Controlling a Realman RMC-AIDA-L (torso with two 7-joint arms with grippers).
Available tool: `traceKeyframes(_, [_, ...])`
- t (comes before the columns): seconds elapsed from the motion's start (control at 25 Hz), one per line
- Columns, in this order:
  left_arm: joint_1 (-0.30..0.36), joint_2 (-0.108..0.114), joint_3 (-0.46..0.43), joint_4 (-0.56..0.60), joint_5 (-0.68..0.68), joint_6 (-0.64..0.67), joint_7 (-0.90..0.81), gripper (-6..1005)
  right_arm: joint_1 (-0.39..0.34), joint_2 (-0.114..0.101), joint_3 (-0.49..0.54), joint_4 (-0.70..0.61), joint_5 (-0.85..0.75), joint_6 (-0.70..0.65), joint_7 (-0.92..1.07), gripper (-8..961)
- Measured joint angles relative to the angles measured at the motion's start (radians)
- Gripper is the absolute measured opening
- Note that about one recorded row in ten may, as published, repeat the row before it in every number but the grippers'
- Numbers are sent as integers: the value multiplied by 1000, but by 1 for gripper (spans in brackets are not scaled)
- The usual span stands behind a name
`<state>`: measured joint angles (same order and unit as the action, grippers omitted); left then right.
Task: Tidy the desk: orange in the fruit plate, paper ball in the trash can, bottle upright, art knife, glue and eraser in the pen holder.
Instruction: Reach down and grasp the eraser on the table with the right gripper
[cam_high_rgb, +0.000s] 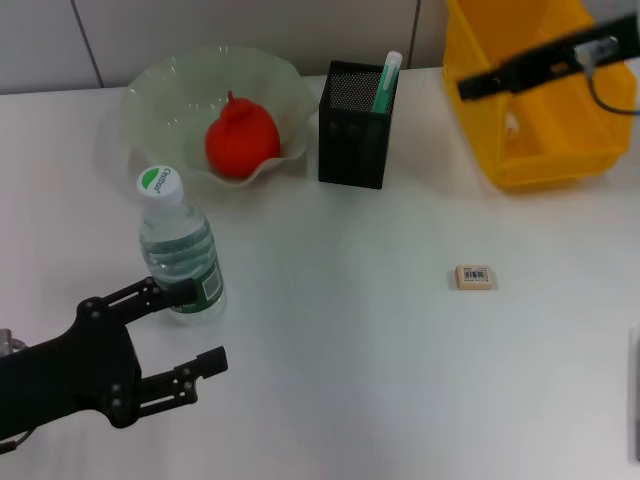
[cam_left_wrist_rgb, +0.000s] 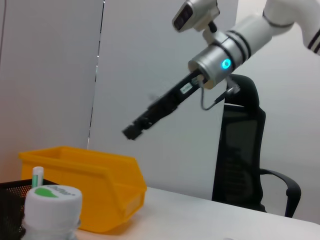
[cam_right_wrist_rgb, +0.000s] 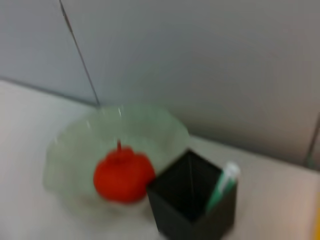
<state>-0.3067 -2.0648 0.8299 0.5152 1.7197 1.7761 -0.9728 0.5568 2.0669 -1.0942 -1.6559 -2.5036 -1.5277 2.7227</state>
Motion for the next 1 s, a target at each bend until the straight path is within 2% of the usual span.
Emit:
traceKeyframes(0.04, [-1, 0, 1, 1, 0, 1, 5, 785, 40, -6, 0, -33, -83, -116, 56, 610])
traceKeyframes(0.08, [-1, 0, 1, 1, 0, 1, 5, 785, 40, -6, 0, -33, -83, -116, 56, 609])
traceKeyframes(0.16, [-4, 0, 2, 2, 0, 3, 17, 785, 111, -14, 2, -24, -197, -268, 108, 607])
traceKeyframes(0.32, [-8, 0, 2, 2, 3, 7, 33, 785, 196, -12, -2, 40, -343, -408, 133, 601])
traceKeyframes(0.4, [-9, 0, 2, 2, 4, 8, 37, 785, 213, -9, -6, 65, -374, -436, 134, 599])
traceKeyframes(0.44, [-10, 0, 2, 2, 4, 8, 38, 785, 243, -7, -12, 127, -409, -482, 136, 597])
traceKeyframes(0.48, [-12, 0, 1, 2, 5, 8, 40, 785, 243, -7, -12, 127, -409, -482, 136, 596])
traceKeyframes(0.64, [-14, 1, 0, 2, 5, 8, 42, 785, 270, -21, -22, 281, -412, -506, 146, 591])
traceKeyframes(1.0, [-26, 5, 0, 11, 8, 7, 52, 785, 255, -35, -15, 413, -415, -454, 153, 579])
